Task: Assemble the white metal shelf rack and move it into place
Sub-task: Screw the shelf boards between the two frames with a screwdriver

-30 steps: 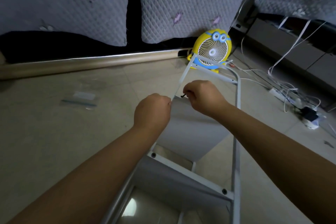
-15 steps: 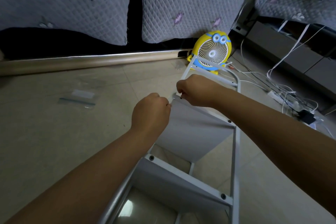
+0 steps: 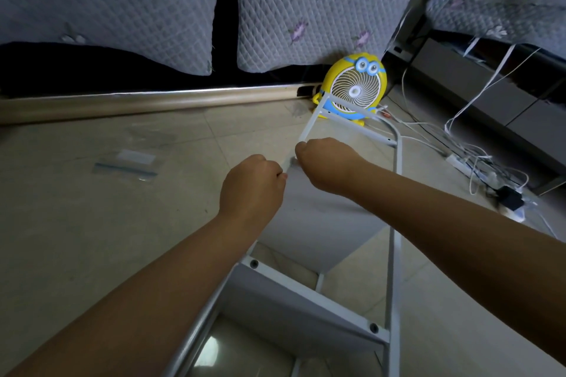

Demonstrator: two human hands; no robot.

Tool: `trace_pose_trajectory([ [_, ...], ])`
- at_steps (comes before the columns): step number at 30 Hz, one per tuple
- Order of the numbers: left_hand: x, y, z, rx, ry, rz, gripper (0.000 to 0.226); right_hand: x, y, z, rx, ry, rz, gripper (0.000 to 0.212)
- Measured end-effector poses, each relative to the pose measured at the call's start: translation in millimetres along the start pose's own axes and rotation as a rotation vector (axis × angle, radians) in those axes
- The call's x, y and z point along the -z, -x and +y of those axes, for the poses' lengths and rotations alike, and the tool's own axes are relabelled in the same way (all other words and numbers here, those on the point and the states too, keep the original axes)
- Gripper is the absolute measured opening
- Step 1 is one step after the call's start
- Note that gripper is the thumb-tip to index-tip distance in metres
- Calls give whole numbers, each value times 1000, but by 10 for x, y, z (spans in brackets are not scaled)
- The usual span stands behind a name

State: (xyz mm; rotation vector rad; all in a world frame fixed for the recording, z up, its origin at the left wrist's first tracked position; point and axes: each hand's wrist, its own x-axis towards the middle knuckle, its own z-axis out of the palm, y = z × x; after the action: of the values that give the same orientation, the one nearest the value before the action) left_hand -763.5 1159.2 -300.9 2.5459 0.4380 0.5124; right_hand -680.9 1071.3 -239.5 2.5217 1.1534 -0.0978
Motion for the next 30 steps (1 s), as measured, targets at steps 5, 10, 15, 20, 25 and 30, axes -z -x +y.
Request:
trace_pose_trajectory([
  [5, 11, 3, 9, 11, 37, -16, 32, -36, -25, 10, -36, 29, -1, 25],
  [10, 16, 14, 18, 27, 51, -33, 31, -8, -96, 75, 33, -5, -23, 18],
  [15, 46, 20, 49, 38, 36, -34, 33, 48, -126, 84, 112, 46, -37, 30],
  [20, 23, 7, 37, 45, 44, -27, 33, 112, -129, 91, 243, 136, -101, 26],
  [25, 35, 16, 40, 40, 43, -32, 34, 155, -128, 103, 371, 305, -120, 39],
  [30, 12, 13, 10, 20, 35, -13, 33, 179, -137, 111, 466, 436, -116, 39],
])
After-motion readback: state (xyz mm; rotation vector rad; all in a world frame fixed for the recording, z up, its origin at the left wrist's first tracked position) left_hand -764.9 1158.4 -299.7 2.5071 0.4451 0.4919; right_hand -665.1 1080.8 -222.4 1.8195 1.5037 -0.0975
